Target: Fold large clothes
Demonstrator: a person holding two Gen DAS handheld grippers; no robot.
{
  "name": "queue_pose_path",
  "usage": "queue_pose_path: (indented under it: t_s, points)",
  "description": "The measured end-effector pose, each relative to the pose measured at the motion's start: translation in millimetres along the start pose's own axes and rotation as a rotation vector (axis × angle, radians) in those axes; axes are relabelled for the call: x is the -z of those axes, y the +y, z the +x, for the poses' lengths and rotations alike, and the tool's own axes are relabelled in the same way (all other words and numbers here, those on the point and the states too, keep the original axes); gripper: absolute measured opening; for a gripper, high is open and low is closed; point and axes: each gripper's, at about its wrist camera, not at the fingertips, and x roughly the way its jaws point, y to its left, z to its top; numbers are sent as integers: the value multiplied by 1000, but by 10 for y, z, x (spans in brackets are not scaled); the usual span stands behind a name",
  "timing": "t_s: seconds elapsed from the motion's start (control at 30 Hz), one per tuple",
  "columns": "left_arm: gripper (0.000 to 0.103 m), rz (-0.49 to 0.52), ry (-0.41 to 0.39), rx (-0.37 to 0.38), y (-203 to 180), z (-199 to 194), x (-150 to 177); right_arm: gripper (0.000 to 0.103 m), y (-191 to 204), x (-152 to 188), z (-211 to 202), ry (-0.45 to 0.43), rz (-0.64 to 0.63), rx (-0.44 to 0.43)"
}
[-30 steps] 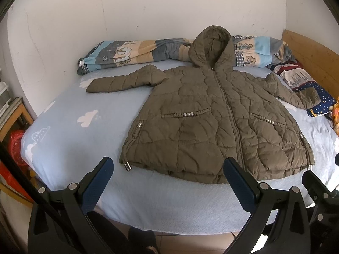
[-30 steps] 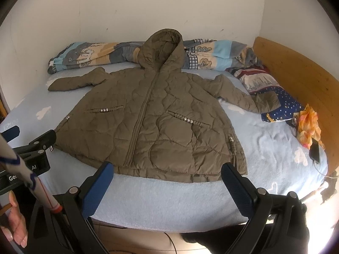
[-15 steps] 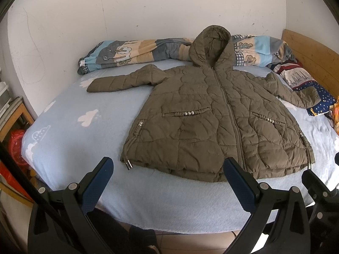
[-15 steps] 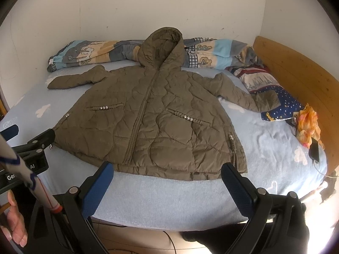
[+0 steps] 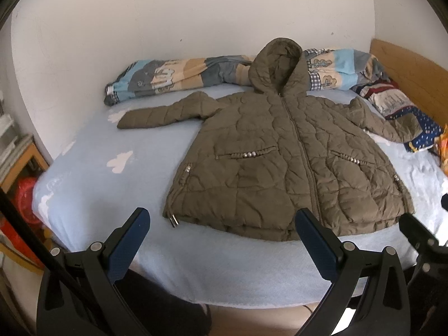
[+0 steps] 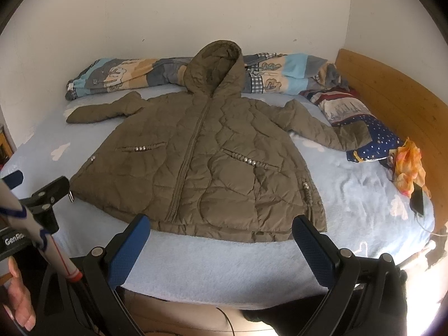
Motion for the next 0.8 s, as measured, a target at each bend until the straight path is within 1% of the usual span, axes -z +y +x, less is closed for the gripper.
queue_pose_path:
  t_s: [0.1, 0.17, 0.3, 0.4, 0.5, 0.57, 0.63, 0.73, 0.77, 0.8]
  points:
    - [103, -3, 23, 12, -2, 94, -78, 103, -22, -4, 60, 9, 12, 3]
    - [103, -17, 16, 30, 10, 121, -126, 103, -15, -17, 138, 31, 15, 11]
    - [103, -14, 34, 35, -44, 260, -195, 103, -63, -41, 196, 45, 12, 28]
    - [103, -16, 43, 38, -65, 390, -322, 103, -162, -58, 302, 68, 18, 41]
    - [103, -5, 34, 34, -112, 571, -585, 103, -319, -135, 445, 81, 54, 36]
    - [103, 0, 51, 43, -157, 752, -803, 103, -443, -219, 522, 74, 79, 33]
    - [103, 8, 58, 55, -228, 938, -1028, 103, -649, -344, 596, 64, 117, 43]
    - [103, 36, 49, 42, -425, 1328, -1370, 103, -960, -503, 675, 54, 187, 51]
    - [103, 41, 53, 43, -477, 1451, -1423, 103, -1091, -562, 708, 48, 217, 56]
    - [103, 50, 73, 40, -540, 1631, -1467, 103, -1243, -633, 764, 44, 249, 54]
